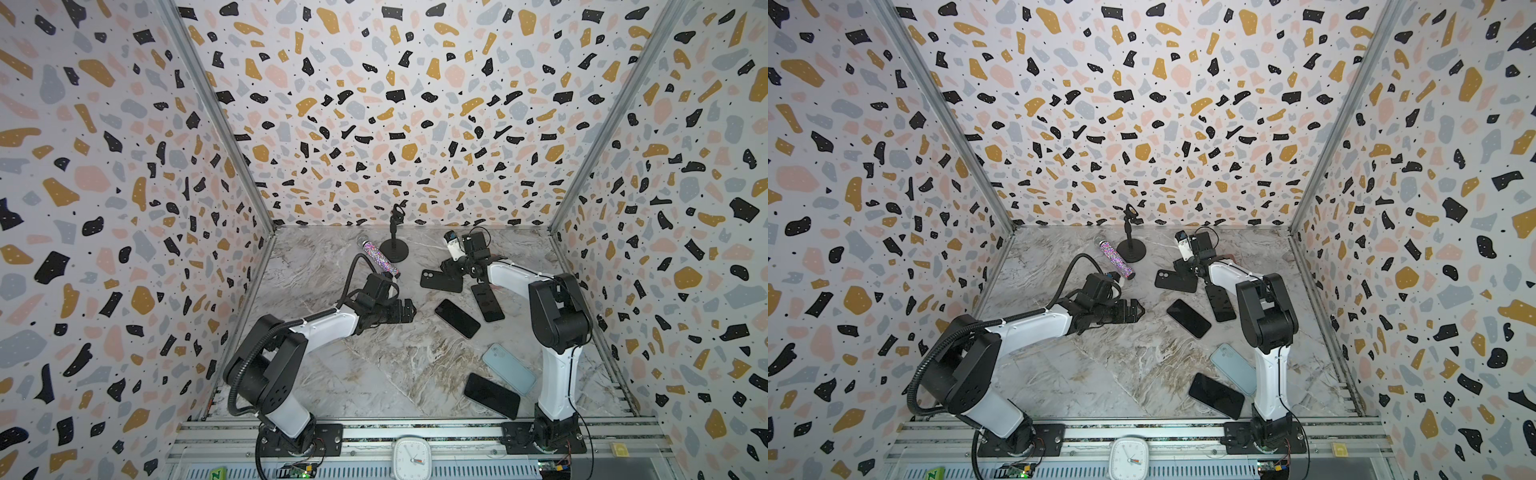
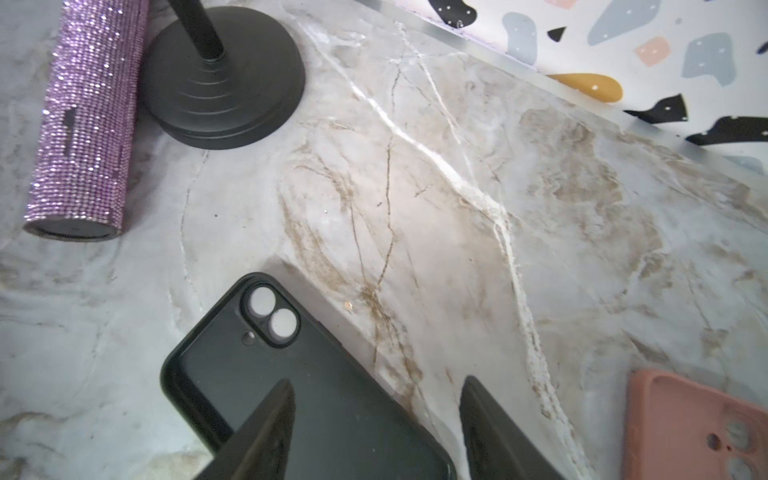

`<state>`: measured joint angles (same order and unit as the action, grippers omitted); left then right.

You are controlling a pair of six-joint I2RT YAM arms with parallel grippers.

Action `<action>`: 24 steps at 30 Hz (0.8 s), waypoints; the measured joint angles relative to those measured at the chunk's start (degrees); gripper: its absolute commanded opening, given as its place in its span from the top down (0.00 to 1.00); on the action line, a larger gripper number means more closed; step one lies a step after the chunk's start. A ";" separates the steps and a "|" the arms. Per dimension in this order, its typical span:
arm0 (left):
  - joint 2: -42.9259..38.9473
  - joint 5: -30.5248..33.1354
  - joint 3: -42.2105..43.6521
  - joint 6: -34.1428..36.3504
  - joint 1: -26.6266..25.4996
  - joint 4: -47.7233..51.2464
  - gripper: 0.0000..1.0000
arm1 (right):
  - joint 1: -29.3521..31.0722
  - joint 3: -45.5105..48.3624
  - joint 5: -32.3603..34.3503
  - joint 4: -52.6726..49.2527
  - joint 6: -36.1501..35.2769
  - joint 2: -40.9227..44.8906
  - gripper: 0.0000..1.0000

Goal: Put the phone into the phone case

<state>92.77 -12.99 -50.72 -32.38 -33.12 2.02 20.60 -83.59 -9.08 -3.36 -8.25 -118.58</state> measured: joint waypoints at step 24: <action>0.26 -1.40 0.00 -0.39 0.00 -0.74 0.00 | 0.44 -12.35 -1.86 -10.34 -7.48 -10.99 0.67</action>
<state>93.03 -14.39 -50.72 -32.77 -33.12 1.28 21.04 -95.94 -10.94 -13.69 -15.73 -129.58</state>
